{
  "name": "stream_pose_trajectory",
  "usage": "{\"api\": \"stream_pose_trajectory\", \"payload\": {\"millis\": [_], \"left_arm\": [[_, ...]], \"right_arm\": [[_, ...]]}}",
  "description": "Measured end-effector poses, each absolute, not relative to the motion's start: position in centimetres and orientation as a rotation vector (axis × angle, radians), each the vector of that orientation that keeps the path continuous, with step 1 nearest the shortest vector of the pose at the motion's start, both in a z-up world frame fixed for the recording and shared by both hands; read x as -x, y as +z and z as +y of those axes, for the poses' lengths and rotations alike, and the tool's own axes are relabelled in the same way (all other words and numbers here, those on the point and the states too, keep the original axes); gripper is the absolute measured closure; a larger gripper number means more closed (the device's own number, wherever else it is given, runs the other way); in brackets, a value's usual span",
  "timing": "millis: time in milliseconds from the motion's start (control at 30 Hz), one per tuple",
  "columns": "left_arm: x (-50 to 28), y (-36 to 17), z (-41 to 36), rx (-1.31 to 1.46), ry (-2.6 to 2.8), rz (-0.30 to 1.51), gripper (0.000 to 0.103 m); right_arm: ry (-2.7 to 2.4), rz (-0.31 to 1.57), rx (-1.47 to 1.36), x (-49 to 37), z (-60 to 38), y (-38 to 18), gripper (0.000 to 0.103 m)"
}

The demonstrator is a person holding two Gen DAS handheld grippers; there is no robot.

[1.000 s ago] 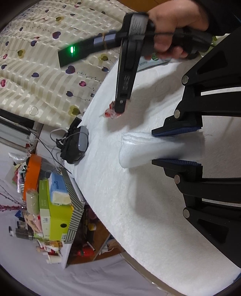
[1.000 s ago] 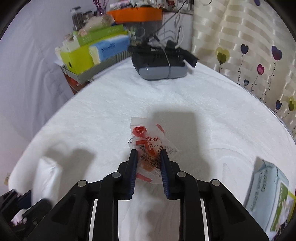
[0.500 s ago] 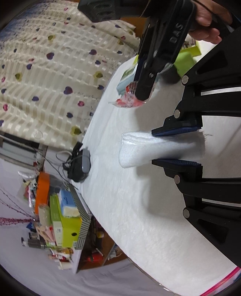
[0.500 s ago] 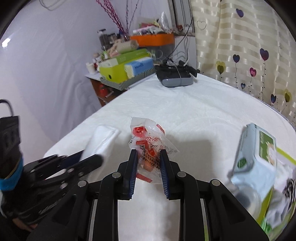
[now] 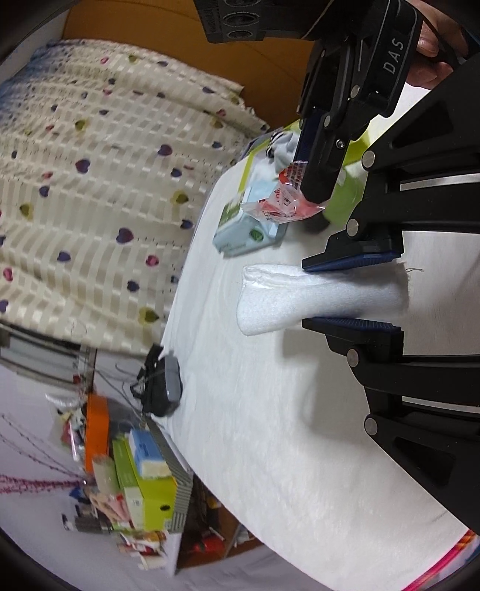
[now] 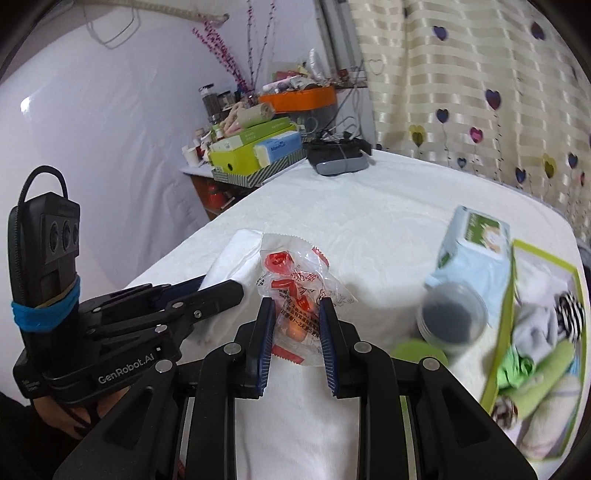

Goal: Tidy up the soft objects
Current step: 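Carry the white towel and red packet over the box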

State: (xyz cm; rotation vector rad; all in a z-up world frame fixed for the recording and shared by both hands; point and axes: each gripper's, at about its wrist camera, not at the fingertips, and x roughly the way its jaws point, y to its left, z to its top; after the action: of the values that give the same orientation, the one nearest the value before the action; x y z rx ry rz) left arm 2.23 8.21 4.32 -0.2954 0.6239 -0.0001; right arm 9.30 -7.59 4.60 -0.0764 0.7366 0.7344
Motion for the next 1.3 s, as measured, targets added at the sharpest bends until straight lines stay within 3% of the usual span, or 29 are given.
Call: {"api": "stream_pose_trajectory", "payload": {"millis": [1300], "left_arm": [[-9.0,6.4,-7.5,0.134,-0.306,0.676,0.081]], "right_arm": [[0.469,0.66,-0.153,-9.3,-24.8,5.2,0.078]]}}
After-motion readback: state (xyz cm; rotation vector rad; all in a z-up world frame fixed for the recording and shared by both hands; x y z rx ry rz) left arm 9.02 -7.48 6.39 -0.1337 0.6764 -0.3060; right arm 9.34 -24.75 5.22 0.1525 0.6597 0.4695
